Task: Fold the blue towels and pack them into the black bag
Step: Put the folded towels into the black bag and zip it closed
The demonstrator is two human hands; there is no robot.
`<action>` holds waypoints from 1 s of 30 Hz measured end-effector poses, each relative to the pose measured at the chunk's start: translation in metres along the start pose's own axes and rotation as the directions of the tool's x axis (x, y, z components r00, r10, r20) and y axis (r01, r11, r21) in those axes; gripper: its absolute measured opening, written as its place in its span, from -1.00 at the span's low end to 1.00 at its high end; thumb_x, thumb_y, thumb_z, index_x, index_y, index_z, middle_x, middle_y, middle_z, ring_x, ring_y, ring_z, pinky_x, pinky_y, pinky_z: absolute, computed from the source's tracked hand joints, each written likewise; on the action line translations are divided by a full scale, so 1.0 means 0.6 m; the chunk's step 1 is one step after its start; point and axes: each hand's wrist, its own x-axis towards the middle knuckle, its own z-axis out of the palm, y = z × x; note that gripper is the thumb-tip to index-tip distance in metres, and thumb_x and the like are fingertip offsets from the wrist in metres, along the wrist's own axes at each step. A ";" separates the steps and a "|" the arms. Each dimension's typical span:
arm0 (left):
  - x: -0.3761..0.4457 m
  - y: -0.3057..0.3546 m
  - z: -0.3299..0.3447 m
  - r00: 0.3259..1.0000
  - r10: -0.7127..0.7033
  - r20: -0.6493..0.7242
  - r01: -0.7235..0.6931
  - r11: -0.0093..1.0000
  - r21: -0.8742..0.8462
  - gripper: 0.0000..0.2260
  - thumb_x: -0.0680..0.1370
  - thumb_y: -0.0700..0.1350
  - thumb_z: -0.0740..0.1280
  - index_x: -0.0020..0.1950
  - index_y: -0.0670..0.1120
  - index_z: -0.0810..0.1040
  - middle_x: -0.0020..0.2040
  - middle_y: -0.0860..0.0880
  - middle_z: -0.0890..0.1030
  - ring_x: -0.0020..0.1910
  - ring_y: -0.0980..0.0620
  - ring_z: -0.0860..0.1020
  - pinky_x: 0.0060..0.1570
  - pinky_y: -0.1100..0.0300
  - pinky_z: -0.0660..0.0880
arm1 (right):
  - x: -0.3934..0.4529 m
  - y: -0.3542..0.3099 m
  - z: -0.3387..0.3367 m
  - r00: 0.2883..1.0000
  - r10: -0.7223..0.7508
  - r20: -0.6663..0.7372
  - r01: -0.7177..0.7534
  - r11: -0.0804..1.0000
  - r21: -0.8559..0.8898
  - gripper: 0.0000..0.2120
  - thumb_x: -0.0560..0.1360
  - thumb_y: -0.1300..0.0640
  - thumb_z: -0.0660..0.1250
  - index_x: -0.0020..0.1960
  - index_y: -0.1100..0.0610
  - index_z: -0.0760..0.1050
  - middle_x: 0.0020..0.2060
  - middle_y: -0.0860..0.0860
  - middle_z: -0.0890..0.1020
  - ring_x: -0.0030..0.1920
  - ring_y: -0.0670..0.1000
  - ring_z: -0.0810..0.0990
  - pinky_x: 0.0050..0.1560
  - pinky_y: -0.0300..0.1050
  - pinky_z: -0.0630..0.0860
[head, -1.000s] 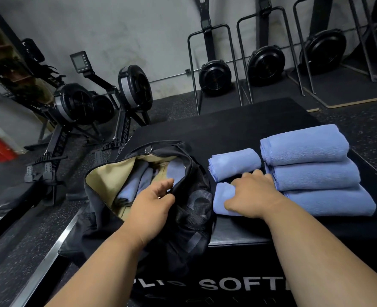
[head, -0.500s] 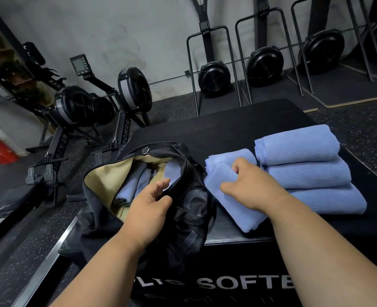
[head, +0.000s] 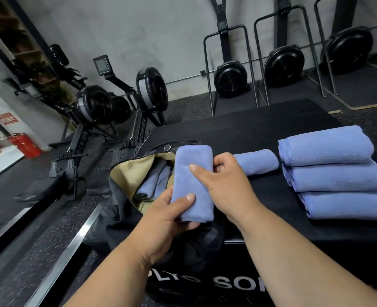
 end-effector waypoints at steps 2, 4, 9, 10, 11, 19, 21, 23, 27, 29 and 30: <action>-0.002 0.004 -0.021 0.996 -0.022 -0.083 0.019 0.999 -0.034 -0.73 0.62 -0.11 0.40 0.32 -0.10 0.62 0.20 -0.16 0.71 0.07 -0.05 0.67 0.01 0.07 0.57 | 0.000 0.002 0.020 1.000 -0.021 0.002 0.021 0.998 -0.056 -0.64 0.45 -0.20 0.53 -0.01 -0.01 0.46 -0.26 -0.09 0.64 -0.26 -0.08 0.62 -0.16 -0.02 0.60; -0.001 0.009 -0.047 0.976 -0.062 -0.209 0.051 0.997 -0.058 -0.84 0.63 -0.14 0.35 0.19 -0.09 0.64 0.08 -0.10 0.72 -0.05 0.00 0.66 -0.06 0.10 0.52 | 0.006 0.006 0.031 0.998 -0.062 -0.032 0.055 0.983 -0.174 -0.72 0.50 -0.22 0.43 -0.03 -0.06 0.45 -0.28 -0.10 0.63 -0.22 -0.05 0.62 -0.13 0.00 0.56; 0.018 0.015 -0.110 0.916 -0.141 -0.374 0.140 0.990 -0.029 -0.97 0.62 -0.14 0.36 0.05 -0.08 0.56 -0.20 -0.11 0.68 -0.24 -0.01 0.64 -0.26 0.18 0.48 | 0.029 0.024 0.040 0.970 -0.236 -0.050 0.185 0.860 -0.475 -0.86 0.55 -0.08 0.31 0.11 -0.17 0.52 0.04 -0.07 0.46 0.05 0.07 0.53 0.07 0.02 0.52; 0.025 0.015 -0.116 0.912 -0.142 -0.386 0.150 0.989 -0.010 -0.96 0.62 -0.14 0.37 0.06 -0.07 0.55 -0.19 -0.11 0.68 -0.23 -0.03 0.65 -0.27 0.18 0.49 | 0.032 0.028 0.042 0.972 -0.235 -0.026 0.190 0.844 -0.501 -0.80 0.55 -0.06 0.30 0.16 -0.19 0.55 0.08 -0.07 0.43 0.11 0.08 0.51 0.14 0.04 0.51; 0.034 0.014 -0.121 0.911 -0.138 -0.390 0.153 0.988 0.009 -0.94 0.62 -0.13 0.37 0.08 -0.07 0.55 -0.17 -0.12 0.68 -0.19 -0.05 0.65 -0.27 0.18 0.50 | 0.034 0.030 0.043 0.974 -0.228 -0.010 0.189 0.830 -0.525 -0.74 0.55 -0.04 0.29 0.22 -0.20 0.56 0.12 -0.07 0.40 0.17 0.08 0.48 0.21 0.05 0.49; 0.110 0.014 -0.114 0.938 -0.114 -0.327 0.138 0.989 0.050 -0.97 0.62 -0.17 0.35 0.01 -0.05 0.56 -0.21 -0.08 0.70 -0.30 -0.02 0.68 -0.19 0.16 0.56 | 0.039 0.043 0.057 0.994 -0.110 -0.007 0.072 0.694 -0.717 -0.54 0.57 -0.11 0.29 0.46 -0.15 0.49 0.47 0.02 0.35 0.44 0.16 0.36 0.42 0.15 0.29; 0.131 0.018 -0.112 0.933 -0.132 -0.335 0.157 0.986 0.051 -0.96 0.64 -0.17 0.33 0.00 -0.05 0.54 -0.25 -0.10 0.69 -0.33 -0.02 0.67 -0.22 0.18 0.54 | 0.045 0.045 0.056 0.994 -0.112 -0.013 0.070 0.707 -0.704 -0.53 0.57 -0.08 0.27 0.47 -0.09 0.50 0.43 0.02 0.41 0.40 0.16 0.41 0.39 0.14 0.33; 0.151 0.020 -0.111 0.928 -0.160 -0.336 0.183 0.982 0.038 -0.98 0.64 -0.14 0.32 0.02 -0.06 0.53 -0.28 -0.14 0.68 -0.35 -0.03 0.66 -0.18 0.15 0.48 | 0.050 0.045 0.054 0.989 -0.149 -0.014 0.102 0.736 -0.669 -0.53 0.56 -0.02 0.26 0.46 -0.03 0.52 0.33 0.01 0.47 0.32 0.17 0.46 0.34 0.13 0.40; 0.189 0.015 -0.116 0.917 -0.218 -0.335 0.251 0.966 0.059 -0.95 0.64 -0.12 0.30 0.06 -0.09 0.49 -0.36 -0.14 0.64 -0.46 -0.02 0.61 -0.30 0.19 0.44 | 0.055 0.045 0.051 0.981 -0.192 0.019 0.164 0.777 -0.607 -0.57 0.55 0.13 0.26 0.41 0.07 0.55 0.23 -0.04 0.49 0.16 0.12 0.52 0.19 0.08 0.50; 0.200 0.006 -0.121 0.890 -0.293 -0.349 0.336 0.939 0.069 -0.94 0.65 -0.14 0.29 0.03 -0.11 0.47 -0.44 -0.15 0.57 -0.55 -0.05 0.51 -0.46 0.26 0.44 | 0.057 0.047 0.049 0.979 -0.201 0.041 0.184 0.774 -0.606 -0.58 0.54 0.16 0.26 0.39 0.08 0.55 0.16 -0.06 0.47 0.09 0.10 0.52 0.14 0.08 0.52; 0.205 0.001 -0.125 0.878 -0.325 -0.351 0.372 0.925 0.074 -0.94 0.66 -0.14 0.29 0.01 -0.11 0.47 -0.45 -0.15 0.54 -0.57 -0.06 0.48 -0.50 0.27 0.43 | 0.058 0.047 0.047 0.978 -0.201 0.049 0.189 0.773 -0.605 -0.57 0.54 0.16 0.26 0.40 0.06 0.55 0.15 -0.07 0.46 0.07 0.09 0.52 0.14 0.08 0.52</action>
